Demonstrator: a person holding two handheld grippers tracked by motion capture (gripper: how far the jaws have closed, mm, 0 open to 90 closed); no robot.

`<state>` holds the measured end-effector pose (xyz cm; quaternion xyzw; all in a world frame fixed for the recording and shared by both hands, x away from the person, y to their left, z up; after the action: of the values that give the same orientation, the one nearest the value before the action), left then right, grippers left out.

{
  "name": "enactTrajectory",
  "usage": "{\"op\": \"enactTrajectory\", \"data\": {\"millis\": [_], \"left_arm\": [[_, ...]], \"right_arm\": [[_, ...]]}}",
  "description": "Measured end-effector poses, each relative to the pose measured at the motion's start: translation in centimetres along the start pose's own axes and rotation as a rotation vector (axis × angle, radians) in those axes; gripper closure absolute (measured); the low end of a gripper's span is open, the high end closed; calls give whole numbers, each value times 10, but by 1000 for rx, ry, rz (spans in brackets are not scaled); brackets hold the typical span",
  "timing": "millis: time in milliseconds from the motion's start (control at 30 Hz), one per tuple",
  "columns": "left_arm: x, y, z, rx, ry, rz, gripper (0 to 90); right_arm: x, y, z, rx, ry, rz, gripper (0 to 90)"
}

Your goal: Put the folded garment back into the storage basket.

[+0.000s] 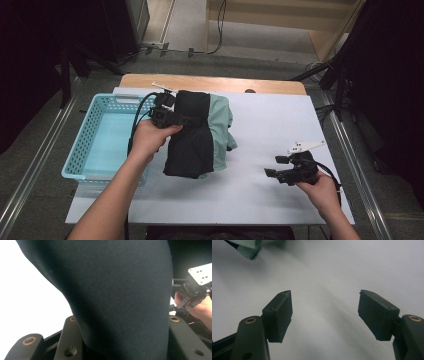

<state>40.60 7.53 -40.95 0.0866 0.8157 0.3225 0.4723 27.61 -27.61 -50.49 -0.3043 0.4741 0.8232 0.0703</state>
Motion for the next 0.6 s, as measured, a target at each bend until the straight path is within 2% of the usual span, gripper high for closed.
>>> {"op": "enactTrajectory", "data": {"millis": [267, 433, 600], "left_arm": [[-5, 11, 2, 1, 7, 5, 570], [-8, 19, 2, 10, 9, 12, 570], [-11, 29, 6, 22, 26, 7, 570]], "right_arm": [[0, 0, 0, -3, -5, -2, 262], [1, -2, -1, -3, -11, 17, 262], [2, -3, -1, 0, -9, 29, 262]]}}
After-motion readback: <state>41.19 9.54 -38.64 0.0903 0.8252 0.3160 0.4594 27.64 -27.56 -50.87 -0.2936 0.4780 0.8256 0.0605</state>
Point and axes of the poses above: each handheld gripper's, and its own axes: y roughly backward along the jaws, x roughly out of its underside, z roughly to its left, the point moved 4 cm from there along -y, roughly forward along the jaws, and after that the axes turned 15 degrees about -y, right-handed, at the moved point
